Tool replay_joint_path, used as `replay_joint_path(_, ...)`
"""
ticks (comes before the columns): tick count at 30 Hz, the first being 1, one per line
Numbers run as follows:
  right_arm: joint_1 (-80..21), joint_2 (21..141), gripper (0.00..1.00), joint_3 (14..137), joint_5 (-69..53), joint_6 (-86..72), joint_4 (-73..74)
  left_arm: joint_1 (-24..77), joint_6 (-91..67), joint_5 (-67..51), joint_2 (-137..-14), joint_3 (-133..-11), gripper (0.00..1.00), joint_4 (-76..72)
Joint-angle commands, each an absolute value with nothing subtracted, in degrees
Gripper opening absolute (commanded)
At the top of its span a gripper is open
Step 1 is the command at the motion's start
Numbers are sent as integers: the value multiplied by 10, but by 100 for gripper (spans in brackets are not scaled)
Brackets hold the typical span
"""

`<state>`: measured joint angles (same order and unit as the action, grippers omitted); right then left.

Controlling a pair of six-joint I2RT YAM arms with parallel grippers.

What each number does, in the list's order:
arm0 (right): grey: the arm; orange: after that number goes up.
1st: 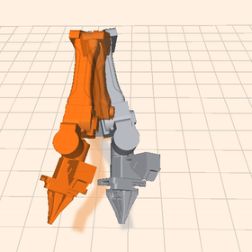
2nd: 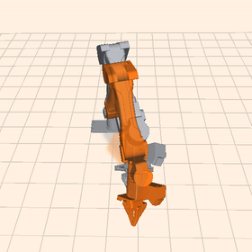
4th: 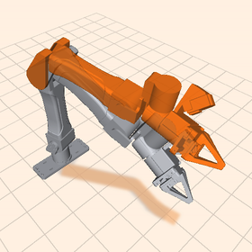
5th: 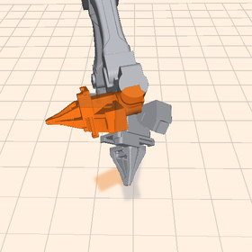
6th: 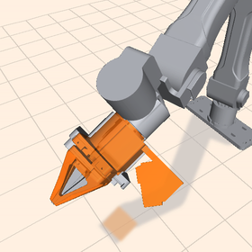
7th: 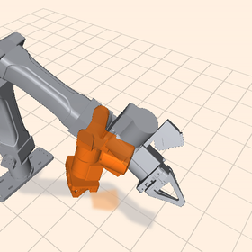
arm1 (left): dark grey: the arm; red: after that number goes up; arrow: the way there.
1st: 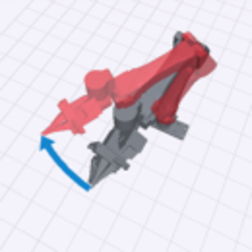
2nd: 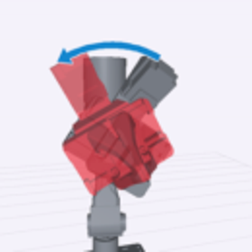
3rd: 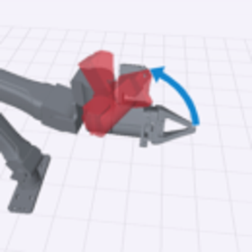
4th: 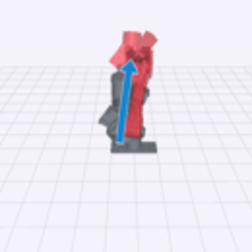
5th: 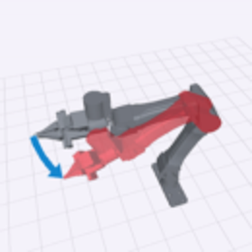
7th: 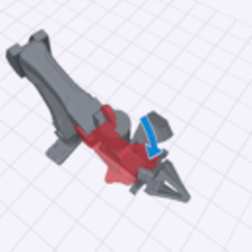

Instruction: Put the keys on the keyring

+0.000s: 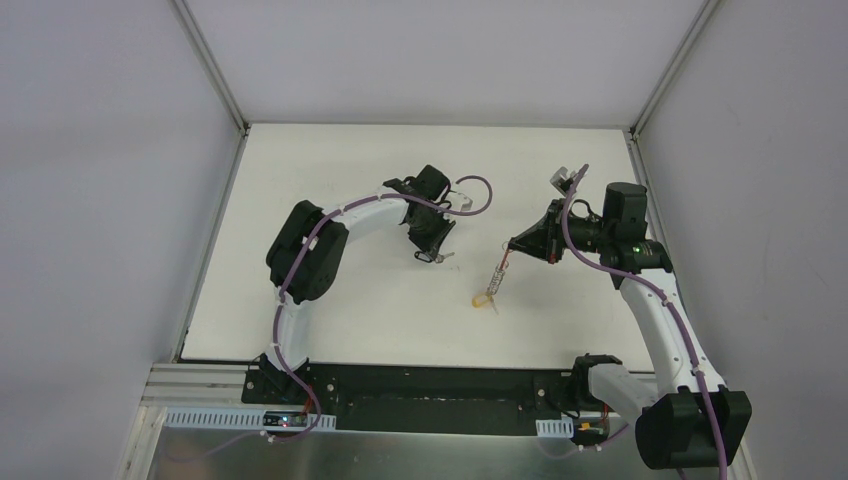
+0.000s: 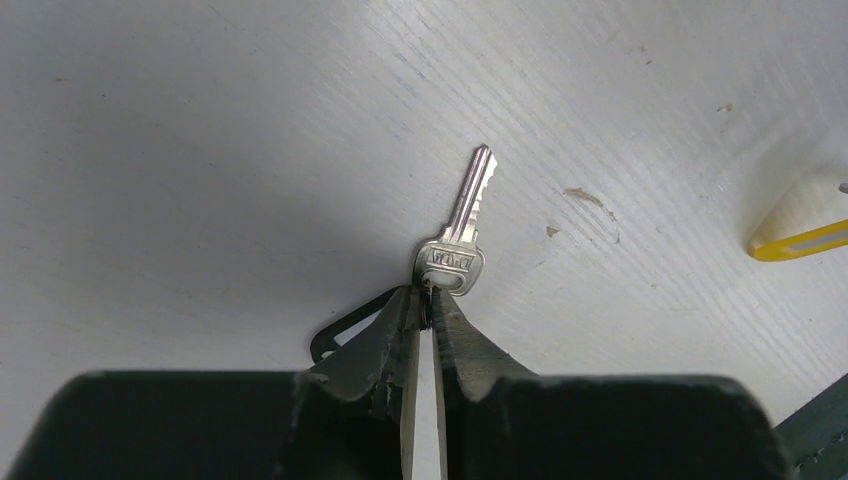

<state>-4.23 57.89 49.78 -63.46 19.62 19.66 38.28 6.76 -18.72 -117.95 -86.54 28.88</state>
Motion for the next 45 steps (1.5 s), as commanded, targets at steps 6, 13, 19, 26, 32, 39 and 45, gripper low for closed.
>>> replay_joint_path(6, -39, 566, 0, 490, -660, 198, 172, 388, 81, -183, -1135, -856, 0, 288)
replay_joint_path(13, -39, 568, 0, 490, -666, 195, 170, 388, 109, -224, -1084, -847, 0, 288)
replay_joint_path(19, -46, 577, 0, 492, -679, 182, 155, 388, 152, -310, -1027, -856, 0, 319)
replay_joint_path(26, -47, 572, 0, 489, -674, 182, 153, 388, 171, -291, -1044, -882, 0, 361)
replay_joint_path(32, -47, 575, 0, 484, -672, 184, 152, 389, 164, -322, -1033, -845, 0, 332)
replay_joint_path(39, -47, 580, 0, 482, -670, 183, 149, 394, 160, -261, -1072, -884, 0, 374)
replay_joint_path(45, -47, 582, 0, 482, -670, 185, 150, 394, 141, -296, -1065, -851, 0, 335)
